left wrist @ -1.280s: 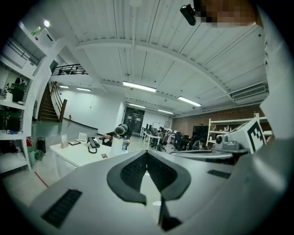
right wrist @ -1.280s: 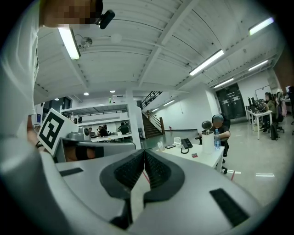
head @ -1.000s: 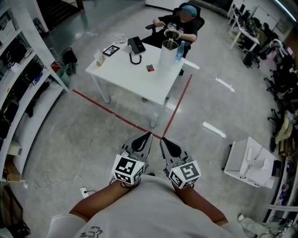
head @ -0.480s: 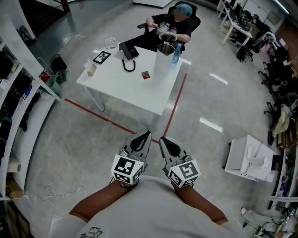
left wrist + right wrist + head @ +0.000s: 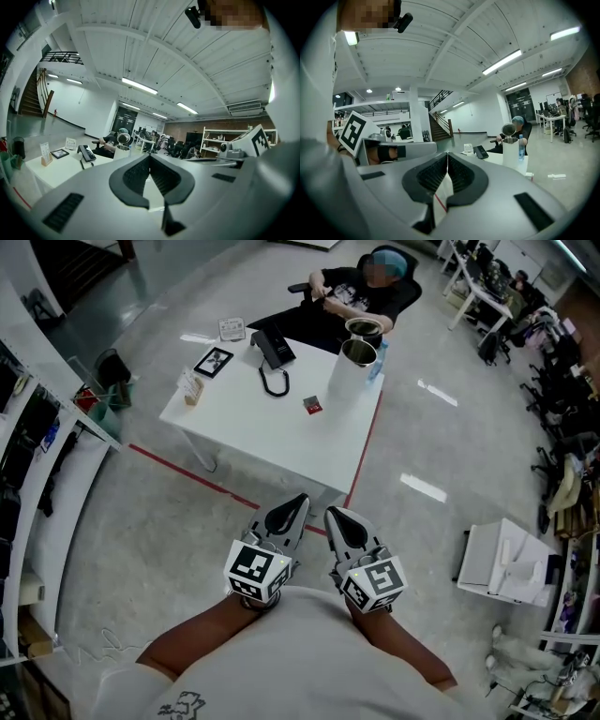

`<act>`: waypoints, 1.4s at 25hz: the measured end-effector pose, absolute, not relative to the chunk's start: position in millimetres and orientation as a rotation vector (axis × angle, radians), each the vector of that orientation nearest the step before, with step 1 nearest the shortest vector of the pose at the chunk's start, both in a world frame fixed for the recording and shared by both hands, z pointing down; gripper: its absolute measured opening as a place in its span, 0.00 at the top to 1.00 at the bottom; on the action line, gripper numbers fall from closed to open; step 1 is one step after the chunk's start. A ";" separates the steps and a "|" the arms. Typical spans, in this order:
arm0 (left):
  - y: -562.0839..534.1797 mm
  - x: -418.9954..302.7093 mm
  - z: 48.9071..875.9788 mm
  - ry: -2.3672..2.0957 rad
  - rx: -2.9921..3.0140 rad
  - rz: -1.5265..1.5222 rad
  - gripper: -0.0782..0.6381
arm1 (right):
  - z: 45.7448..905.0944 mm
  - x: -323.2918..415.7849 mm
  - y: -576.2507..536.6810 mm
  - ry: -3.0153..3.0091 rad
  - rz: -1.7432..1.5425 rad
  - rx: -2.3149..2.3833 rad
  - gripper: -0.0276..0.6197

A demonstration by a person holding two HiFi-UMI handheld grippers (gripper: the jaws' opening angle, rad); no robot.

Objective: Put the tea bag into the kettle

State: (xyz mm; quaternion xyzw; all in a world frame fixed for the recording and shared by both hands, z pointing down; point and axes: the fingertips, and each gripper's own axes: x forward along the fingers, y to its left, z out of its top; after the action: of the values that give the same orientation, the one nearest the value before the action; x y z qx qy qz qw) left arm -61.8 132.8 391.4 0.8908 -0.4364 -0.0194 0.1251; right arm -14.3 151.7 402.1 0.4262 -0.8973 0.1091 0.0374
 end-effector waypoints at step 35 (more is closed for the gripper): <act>-17.3 -96.5 410.6 -1.323 2.511 -0.004 0.88 | 404.4 -29.8 -7.5 -2.779 0.368 1.283 0.94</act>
State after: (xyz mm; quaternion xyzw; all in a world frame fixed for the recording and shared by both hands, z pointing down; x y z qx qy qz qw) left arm -96.5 -17.3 410.6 0.8746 -0.4607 -0.0013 0.1513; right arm -29.8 -7.5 404.4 0.4160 -0.9010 0.1193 0.0292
